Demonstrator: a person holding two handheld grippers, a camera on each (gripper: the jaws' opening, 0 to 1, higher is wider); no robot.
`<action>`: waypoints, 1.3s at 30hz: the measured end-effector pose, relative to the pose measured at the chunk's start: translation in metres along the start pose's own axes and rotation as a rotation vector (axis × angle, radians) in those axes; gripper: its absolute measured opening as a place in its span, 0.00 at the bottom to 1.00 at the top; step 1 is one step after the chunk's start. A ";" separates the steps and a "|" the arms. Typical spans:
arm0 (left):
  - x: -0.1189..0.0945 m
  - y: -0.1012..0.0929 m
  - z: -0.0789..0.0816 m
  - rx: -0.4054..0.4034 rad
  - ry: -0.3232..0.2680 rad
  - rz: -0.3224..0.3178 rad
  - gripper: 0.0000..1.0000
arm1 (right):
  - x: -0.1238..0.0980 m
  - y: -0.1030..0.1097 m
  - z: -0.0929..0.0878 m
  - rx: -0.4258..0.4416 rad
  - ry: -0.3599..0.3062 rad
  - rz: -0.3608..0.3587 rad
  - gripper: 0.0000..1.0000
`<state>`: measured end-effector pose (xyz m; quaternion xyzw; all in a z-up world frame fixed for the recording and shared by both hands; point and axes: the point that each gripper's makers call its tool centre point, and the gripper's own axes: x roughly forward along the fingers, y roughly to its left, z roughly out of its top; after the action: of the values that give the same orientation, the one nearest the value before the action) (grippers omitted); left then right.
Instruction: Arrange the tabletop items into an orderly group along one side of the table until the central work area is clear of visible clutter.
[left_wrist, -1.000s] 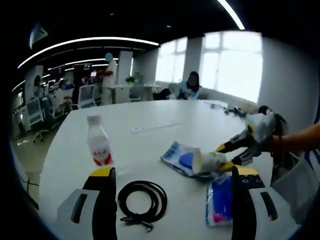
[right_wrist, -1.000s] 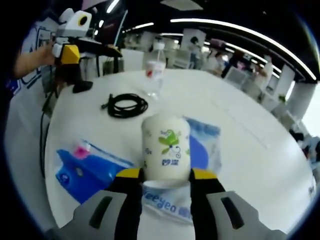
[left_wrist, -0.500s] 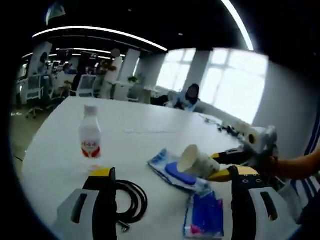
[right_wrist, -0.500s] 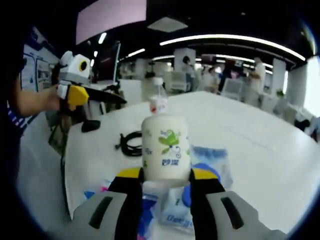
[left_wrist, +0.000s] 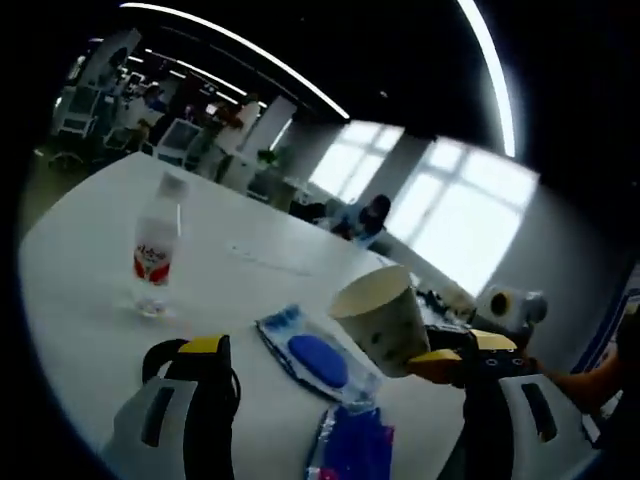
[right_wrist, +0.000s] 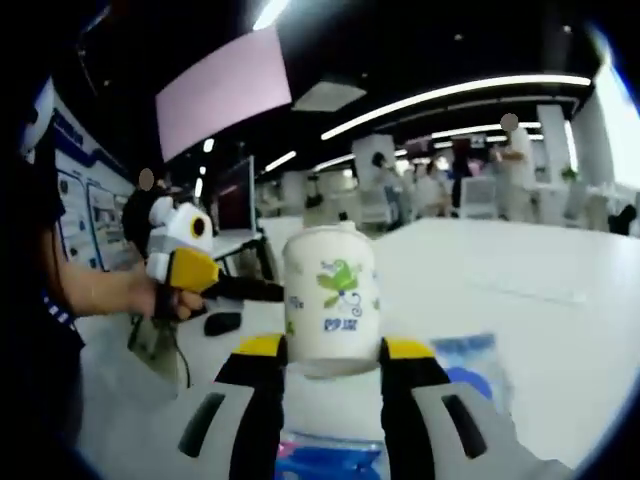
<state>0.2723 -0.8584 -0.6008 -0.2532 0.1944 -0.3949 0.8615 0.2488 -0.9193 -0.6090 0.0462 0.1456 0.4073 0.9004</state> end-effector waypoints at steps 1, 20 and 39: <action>0.001 -0.002 0.001 -0.022 -0.014 -0.010 0.96 | 0.001 0.003 0.001 0.000 -0.005 0.006 0.33; 0.006 -0.023 0.001 -0.175 -0.038 -0.119 0.71 | 0.014 0.033 0.005 0.018 -0.038 0.061 0.33; 0.001 -0.030 0.003 -0.217 -0.053 -0.156 0.42 | 0.012 0.038 0.006 0.005 -0.042 0.067 0.33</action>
<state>0.2574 -0.8755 -0.5804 -0.3698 0.1929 -0.4303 0.8006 0.2308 -0.8849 -0.5981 0.0616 0.1261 0.4359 0.8890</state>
